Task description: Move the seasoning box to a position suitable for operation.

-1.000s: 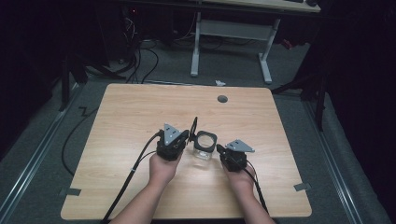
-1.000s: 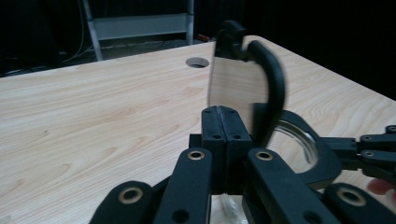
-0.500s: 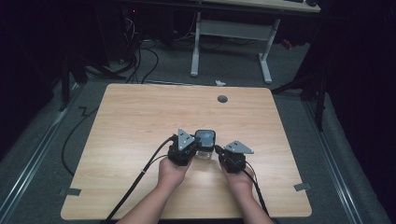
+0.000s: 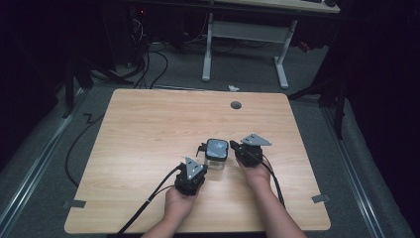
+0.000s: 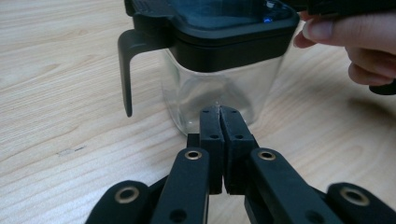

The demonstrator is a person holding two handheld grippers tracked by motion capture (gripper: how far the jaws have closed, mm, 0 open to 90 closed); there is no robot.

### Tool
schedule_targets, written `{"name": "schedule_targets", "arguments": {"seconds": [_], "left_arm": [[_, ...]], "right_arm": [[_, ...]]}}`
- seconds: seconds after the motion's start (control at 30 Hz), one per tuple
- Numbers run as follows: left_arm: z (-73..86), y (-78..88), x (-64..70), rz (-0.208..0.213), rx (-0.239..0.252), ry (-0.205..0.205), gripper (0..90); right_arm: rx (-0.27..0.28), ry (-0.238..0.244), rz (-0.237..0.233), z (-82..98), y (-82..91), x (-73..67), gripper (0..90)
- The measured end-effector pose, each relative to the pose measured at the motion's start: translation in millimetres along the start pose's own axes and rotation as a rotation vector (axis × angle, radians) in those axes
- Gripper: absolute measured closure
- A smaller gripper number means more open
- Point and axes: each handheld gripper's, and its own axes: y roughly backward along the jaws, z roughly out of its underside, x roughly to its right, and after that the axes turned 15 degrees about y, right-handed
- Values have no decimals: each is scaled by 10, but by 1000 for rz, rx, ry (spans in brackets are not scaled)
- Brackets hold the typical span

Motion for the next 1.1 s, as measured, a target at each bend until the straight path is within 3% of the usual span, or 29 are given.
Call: {"name": "schedule_targets", "arguments": {"seconds": [0.17,0.2,0.27,0.3,0.37,0.4,0.5,0.6,0.7,0.73,0.8,0.93,1.0,1.03,1.1], "left_arm": [[-49,-57,-31,-3,4,18,891],[-49,-67,-47,-5,9,24,884],[-47,-60,-76,-12,14,32,883],[-43,-37,-140,-28,19,52,875],[-34,-15,-190,-40,19,73,874],[-29,16,-243,-62,19,99,852],[-37,26,-282,-84,22,120,814],[-54,-47,-286,-93,9,117,816],[-55,-91,-279,-95,5,118,819],[-62,-119,-294,-114,9,125,837],[-89,-144,-349,-109,10,150,854],[-140,-183,-394,-123,18,136,863],[-173,-230,-412,-126,9,126,855],[-175,-189,-443,-145,20,131,842],[-132,-38,-496,-151,32,148,840]], "right_arm": [[2,54,-29,-12,11,-104,900],[0,85,-36,22,93,-207,900],[3,96,-44,36,130,-257,900],[18,130,-70,72,235,-421,900],[9,146,-59,73,259,-455,900],[-2,125,-16,58,222,-382,900],[-32,57,-3,44,-30,-109,900],[-27,69,-39,-7,-248,43,900],[4,121,-107,-59,-327,4,900],[9,132,-118,-72,-318,-37,900],[13,146,-126,-66,-275,-77,900],[9,176,-126,-23,-139,-186,900],[12,184,-117,3,-15,-311,900],[-12,200,-87,32,71,-415,900],[-20,169,-64,97,153,-459,900]]}}
